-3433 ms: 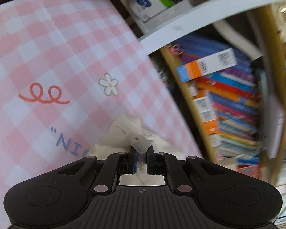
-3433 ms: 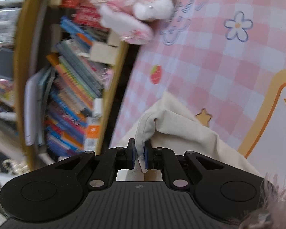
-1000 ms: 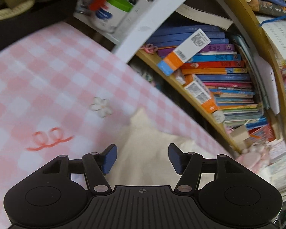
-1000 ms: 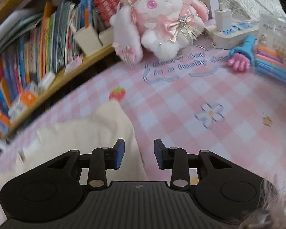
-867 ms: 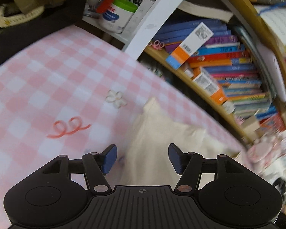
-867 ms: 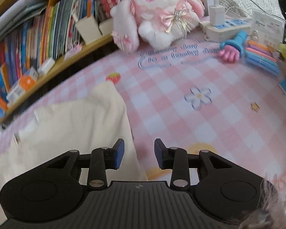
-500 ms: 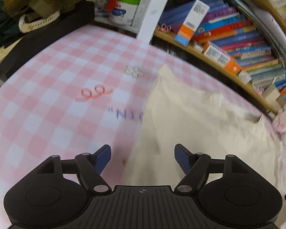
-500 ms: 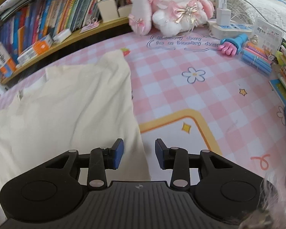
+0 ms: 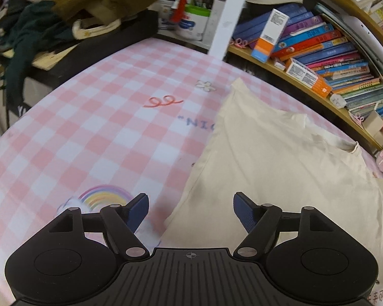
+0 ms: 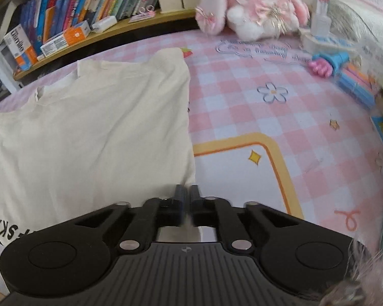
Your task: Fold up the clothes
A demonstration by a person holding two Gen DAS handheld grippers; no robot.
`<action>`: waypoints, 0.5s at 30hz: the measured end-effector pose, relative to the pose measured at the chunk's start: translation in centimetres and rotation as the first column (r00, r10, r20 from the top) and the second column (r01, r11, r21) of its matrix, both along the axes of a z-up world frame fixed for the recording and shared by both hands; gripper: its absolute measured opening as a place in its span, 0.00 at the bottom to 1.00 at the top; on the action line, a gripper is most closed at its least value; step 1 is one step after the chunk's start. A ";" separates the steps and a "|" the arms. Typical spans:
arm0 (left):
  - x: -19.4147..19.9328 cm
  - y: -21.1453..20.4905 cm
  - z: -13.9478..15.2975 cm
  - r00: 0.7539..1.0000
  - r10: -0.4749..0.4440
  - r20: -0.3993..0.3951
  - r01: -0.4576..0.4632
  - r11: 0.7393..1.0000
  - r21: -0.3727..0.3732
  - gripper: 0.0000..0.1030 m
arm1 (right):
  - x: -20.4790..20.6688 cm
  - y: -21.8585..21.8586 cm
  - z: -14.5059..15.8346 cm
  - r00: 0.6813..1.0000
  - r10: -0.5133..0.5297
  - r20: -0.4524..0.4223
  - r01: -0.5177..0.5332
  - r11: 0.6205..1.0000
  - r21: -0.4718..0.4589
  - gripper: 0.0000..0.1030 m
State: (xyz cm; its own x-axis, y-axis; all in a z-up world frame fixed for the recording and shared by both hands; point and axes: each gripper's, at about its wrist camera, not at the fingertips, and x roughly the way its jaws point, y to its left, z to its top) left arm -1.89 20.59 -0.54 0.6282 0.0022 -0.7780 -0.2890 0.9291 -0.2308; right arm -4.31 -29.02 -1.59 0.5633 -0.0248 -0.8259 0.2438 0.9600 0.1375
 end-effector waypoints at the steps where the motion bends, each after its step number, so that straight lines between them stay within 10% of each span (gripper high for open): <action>1: -0.3 0.1 -0.1 1.000 0.008 -0.006 -0.008 1.000 -0.008 0.72 | -0.1 -0.2 0.3 1.000 -0.013 0.020 0.013 1.000 -0.015 0.03; 7: -2.3 1.0 -0.7 0.997 0.052 -0.052 -0.059 0.987 -0.151 0.72 | 0.0 -0.8 0.7 1.000 0.006 0.002 -0.006 1.000 -0.017 0.08; 9: -3.1 1.6 -1.1 0.995 0.083 -0.062 -0.097 0.962 -0.255 0.72 | -1.0 -1.5 1.4 0.999 -0.029 0.021 0.028 0.999 0.033 0.26; 15: -4.7 3.8 -3.2 0.962 0.258 -0.090 -0.262 0.779 -0.569 0.70 | -5.1 -4.4 0.9 0.979 -0.197 -0.058 0.204 0.907 0.369 0.29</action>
